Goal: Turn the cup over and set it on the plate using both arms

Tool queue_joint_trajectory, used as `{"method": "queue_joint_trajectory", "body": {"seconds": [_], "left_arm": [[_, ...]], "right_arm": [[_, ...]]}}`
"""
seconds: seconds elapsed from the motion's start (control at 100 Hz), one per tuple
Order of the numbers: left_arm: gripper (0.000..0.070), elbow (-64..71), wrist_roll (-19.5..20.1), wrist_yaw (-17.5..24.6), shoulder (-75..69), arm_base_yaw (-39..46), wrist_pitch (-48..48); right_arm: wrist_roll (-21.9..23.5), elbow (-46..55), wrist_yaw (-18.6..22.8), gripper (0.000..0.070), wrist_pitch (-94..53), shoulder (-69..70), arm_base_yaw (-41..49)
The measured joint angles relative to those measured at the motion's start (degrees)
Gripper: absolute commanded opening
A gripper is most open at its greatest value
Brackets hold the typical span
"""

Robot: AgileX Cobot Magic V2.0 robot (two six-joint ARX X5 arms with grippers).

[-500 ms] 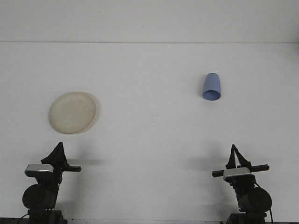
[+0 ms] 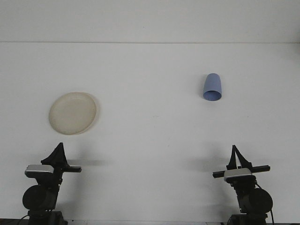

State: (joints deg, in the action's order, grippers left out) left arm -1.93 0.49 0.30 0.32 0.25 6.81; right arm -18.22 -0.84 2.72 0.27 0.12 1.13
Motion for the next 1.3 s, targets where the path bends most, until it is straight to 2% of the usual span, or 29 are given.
{"method": "queue_joint_trajectory", "body": {"seconds": [0.38,0.49,0.61,0.71,0.8,0.87,0.97,1.11,1.14,1.17,1.27,1.3], "left_arm": [[0.0015,0.0,0.0,0.0,0.0,0.0,0.0],[0.0015,0.0,0.0,0.0,0.0,0.0,0.0],[0.0015,0.0,0.0,0.0,0.0,0.0,0.0],[0.0015,0.0,0.0,0.0,0.0,0.0,0.0],[0.0015,0.0,0.0,0.0,0.0,0.0,0.0],[0.0015,0.0,0.0,0.0,0.0,0.0,0.0],[0.0015,0.0,0.0,0.0,0.0,0.0,0.0],[0.0015,0.0,0.0,0.0,0.0,0.0,0.0],[0.0015,0.0,0.0,0.0,0.0,0.0,0.0],[0.0015,0.0,0.0,0.0,0.0,0.0,0.0],[0.0015,0.0,0.0,0.0,0.0,0.0,0.0],[0.0015,0.0,0.0,0.0,0.0,0.0,0.0]], "right_arm": [[0.1,0.0,0.2,0.0003,0.0,0.0,0.0],[1.7,0.0,1.5,0.0003,0.0,0.0,0.0],[7.1,0.0,1.7,0.0003,0.3,0.0,0.0],[15.0,0.0,1.4,0.0002,0.6,0.0,0.0],[23.3,0.0,-0.8,0.0001,2.6,0.0,0.0],[27.8,-0.8,-1.5,0.0000,2.5,0.0,0.0],[30.7,-5.4,-2.6,0.0000,1.5,2.1,0.0],[31.3,-16.5,-5.0,0.0009,0.8,9.7,0.0],[30.7,-18.8,-5.6,0.0034,0.7,12.0,0.0],[29.9,-21.0,-5.6,0.0095,0.4,14.4,0.0],[26.6,-27.4,-5.0,0.0428,-0.4,23.0,0.0],[25.8,-29.0,-4.4,0.0508,-0.5,25.5,0.0]]}}
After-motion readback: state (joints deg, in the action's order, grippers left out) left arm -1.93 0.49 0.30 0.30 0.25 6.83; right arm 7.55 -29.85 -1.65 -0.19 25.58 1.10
